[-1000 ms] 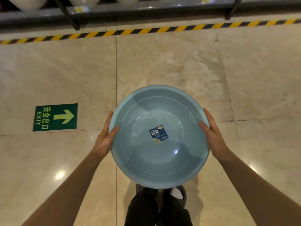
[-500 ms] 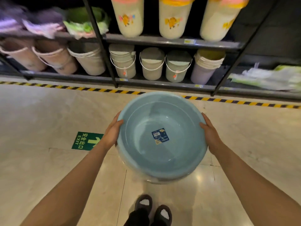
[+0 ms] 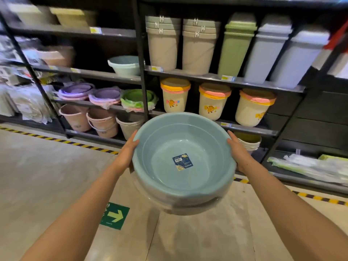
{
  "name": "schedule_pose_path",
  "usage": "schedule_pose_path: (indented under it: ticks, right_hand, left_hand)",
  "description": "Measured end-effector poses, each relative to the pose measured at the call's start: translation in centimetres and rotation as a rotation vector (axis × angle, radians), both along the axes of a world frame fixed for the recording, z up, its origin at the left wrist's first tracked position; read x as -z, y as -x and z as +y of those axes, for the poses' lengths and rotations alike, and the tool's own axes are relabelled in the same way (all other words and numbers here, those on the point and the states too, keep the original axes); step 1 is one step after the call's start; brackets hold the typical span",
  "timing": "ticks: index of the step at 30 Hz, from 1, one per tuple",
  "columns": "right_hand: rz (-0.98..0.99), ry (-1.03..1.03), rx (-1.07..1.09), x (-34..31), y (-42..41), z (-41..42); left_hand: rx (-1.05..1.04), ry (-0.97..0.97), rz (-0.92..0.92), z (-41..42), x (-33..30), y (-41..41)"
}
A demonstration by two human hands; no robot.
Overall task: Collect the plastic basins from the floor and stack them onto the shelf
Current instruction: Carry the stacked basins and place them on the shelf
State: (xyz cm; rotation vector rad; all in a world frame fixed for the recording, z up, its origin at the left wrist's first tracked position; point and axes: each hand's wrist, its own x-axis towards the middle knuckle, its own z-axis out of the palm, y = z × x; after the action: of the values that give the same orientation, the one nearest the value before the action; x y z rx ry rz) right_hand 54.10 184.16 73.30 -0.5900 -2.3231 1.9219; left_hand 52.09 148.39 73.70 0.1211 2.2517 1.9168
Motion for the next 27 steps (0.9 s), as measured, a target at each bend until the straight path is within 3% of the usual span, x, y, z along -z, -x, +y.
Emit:
schedule_pose_path:
  ticks: [7,13,22,27]
  right_hand:
    - [-0.020,0.029,-0.058,-4.1,7.6,-6.7]
    - [-0.025,0.102,-0.041,-2.7,16.8,-14.7]
    - [-0.040,0.147,-0.143,-2.1,30.8,-27.8]
    - [-0.046,0.060,-0.224,-1.4,39.3,-33.8]
  left_hand:
    - [-0.050,-0.016,0.073,-7.0,-2.8,7.7]
    - [-0.060,-0.010,0.123,-14.9,-2.7,16.2]
    - [-0.214,-0.023,0.030,-27.3,-2.2,26.0]
    - [-0.325,-0.038,0.004,-32.6,-1.9,30.3]
